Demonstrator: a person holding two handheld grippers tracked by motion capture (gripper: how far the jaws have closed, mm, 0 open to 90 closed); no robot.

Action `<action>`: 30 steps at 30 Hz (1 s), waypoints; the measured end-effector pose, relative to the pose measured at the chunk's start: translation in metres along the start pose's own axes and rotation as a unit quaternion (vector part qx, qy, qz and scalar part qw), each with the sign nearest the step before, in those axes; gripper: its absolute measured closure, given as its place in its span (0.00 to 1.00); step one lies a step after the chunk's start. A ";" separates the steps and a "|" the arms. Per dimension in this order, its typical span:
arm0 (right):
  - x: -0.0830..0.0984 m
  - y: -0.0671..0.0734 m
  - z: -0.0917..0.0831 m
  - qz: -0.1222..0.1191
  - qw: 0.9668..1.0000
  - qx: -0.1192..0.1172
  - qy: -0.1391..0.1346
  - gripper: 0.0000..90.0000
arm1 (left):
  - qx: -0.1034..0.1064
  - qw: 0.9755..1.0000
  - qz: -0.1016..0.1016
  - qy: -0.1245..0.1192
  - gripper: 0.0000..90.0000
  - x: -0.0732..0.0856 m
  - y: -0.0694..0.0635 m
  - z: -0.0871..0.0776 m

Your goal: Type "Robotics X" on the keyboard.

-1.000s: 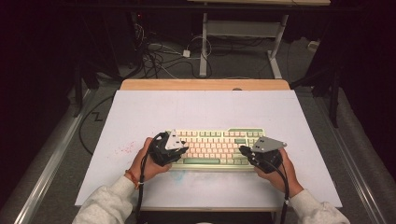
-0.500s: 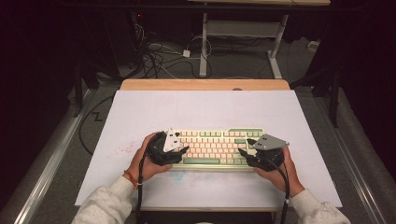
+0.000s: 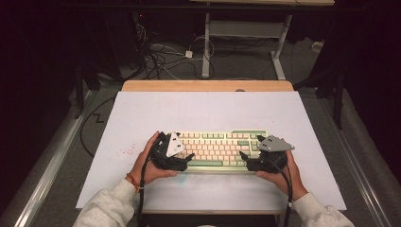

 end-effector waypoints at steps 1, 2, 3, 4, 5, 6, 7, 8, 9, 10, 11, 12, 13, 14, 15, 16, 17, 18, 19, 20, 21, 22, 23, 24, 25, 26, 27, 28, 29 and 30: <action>0.000 0.000 0.000 0.000 1.000 0.000 -0.002 0.18 | -0.002 1.000 0.002 -0.002 0.17 0.000 0.000 0.000; -0.001 0.000 -0.001 0.000 1.000 0.000 -0.003 0.19 | -0.003 1.000 0.002 -0.002 0.17 -0.001 0.000 0.000; -0.001 0.000 -0.001 -0.002 1.000 0.002 -0.002 0.19 | 0.000 1.000 0.001 -0.002 0.17 -0.001 0.000 0.000; -0.002 0.000 -0.001 -0.003 1.000 0.002 -0.004 0.19 | 0.000 1.000 0.006 0.000 0.17 0.000 0.000 0.001; -0.002 0.000 -0.001 -0.005 1.000 0.000 -0.002 0.20 | -0.008 1.000 0.012 0.004 0.17 0.000 0.001 0.001; -0.002 0.002 -0.002 -0.008 1.000 -0.002 0.001 0.20 | -0.006 1.000 0.013 0.006 0.17 0.001 0.001 0.001; -0.003 0.003 -0.003 -0.009 1.000 -0.004 -0.001 0.20 | -0.002 1.000 0.014 0.006 0.17 0.001 0.000 0.000; -0.004 0.003 -0.004 -0.011 1.000 -0.005 -0.004 0.20 | -0.003 1.000 0.014 0.003 0.17 0.001 0.000 0.000; -0.006 0.003 -0.005 -0.014 1.000 -0.004 -0.006 0.20 | -0.002 1.000 0.014 0.001 0.17 0.000 0.000 -0.001; -0.007 0.004 -0.006 -0.013 1.000 -0.003 -0.008 0.20 | 0.001 1.000 0.015 -0.002 0.18 -0.001 0.000 -0.002; -0.009 0.004 -0.007 -0.016 1.000 -0.002 -0.010 0.20 | 0.001 1.000 0.016 -0.003 0.18 -0.001 0.000 -0.003; -0.010 0.005 -0.009 -0.016 1.000 0.000 -0.010 0.20 | -0.005 1.000 0.018 -0.004 0.18 -0.002 0.001 -0.005; -0.011 0.005 -0.010 -0.020 1.000 0.002 -0.013 0.20 | -0.004 1.000 0.017 -0.007 0.18 -0.002 0.001 -0.007; -0.011 0.005 -0.011 -0.019 1.000 0.002 -0.015 0.20 | -0.001 1.000 0.015 -0.008 0.18 -0.002 0.001 -0.008; -0.012 0.006 -0.011 -0.020 1.000 0.002 -0.014 0.20 | -0.004 1.000 0.016 -0.009 0.18 -0.003 0.001 -0.009; -0.012 0.006 -0.012 -0.022 1.000 0.004 -0.013 0.20 | -0.008 1.000 0.018 -0.011 0.18 -0.003 0.002 -0.011; -0.012 0.005 -0.013 -0.024 1.000 0.006 -0.014 0.20 | -0.006 1.000 0.016 -0.014 0.18 -0.003 0.002 -0.012; -0.012 0.005 -0.014 -0.024 1.000 0.006 -0.015 0.20 | -0.006 1.000 0.014 -0.014 0.18 -0.003 0.002 -0.014; -0.012 0.005 -0.015 -0.023 1.000 0.008 -0.015 0.20 | -0.008 1.000 0.014 -0.014 0.18 -0.002 0.002 -0.016; -0.012 0.004 -0.016 -0.022 1.000 0.007 -0.015 0.20 | -0.008 1.000 0.014 -0.015 0.18 -0.002 0.002 -0.017; -0.012 0.004 -0.017 -0.021 1.000 0.008 -0.015 0.20 | -0.008 1.000 0.017 -0.015 0.18 -0.002 0.001 -0.019; -0.012 0.003 -0.018 -0.022 1.000 0.007 -0.014 0.21 | -0.009 1.000 0.018 -0.015 0.18 -0.001 0.001 -0.021; -0.011 0.003 -0.019 -0.024 1.000 0.007 -0.014 0.21 | -0.013 1.000 0.021 -0.016 0.18 0.000 0.001 -0.023; -0.011 0.003 -0.020 -0.025 1.000 0.008 -0.014 0.21 | -0.015 0.999 0.022 -0.018 0.18 0.000 0.001 -0.025; -0.011 0.002 -0.022 -0.025 1.000 0.009 -0.014 0.21 | -0.015 0.999 0.024 -0.019 0.18 0.001 0.001 -0.026; -0.011 0.002 -0.023 -0.025 1.000 0.009 -0.014 0.21 | -0.018 0.999 0.024 -0.021 0.18 0.001 0.001 -0.028; -0.011 0.002 -0.024 -0.025 1.000 0.013 -0.013 0.21 | -0.018 0.999 0.026 -0.019 0.18 0.002 0.001 -0.029; -0.010 0.001 -0.026 -0.028 0.999 0.015 -0.013 0.21 | -0.020 0.999 0.028 -0.019 0.18 0.002 0.002 -0.031; -0.010 0.001 -0.027 -0.028 0.999 0.016 -0.013 0.21 | -0.023 0.999 0.028 -0.020 0.18 0.003 0.002 -0.032; -0.010 0.000 -0.029 -0.028 0.999 0.016 -0.012 0.21 | -0.024 0.999 0.029 -0.020 0.18 0.003 0.003 -0.033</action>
Point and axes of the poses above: each handheld gripper's, and its own axes: z roughly forward along the jaws, x roughly out of its underside, y roughly to its left, the point moved 7 cm from there along z, roughly forward along the jaws, and after that the axes turned 12 degrees about -z, right-handed, at the moved point
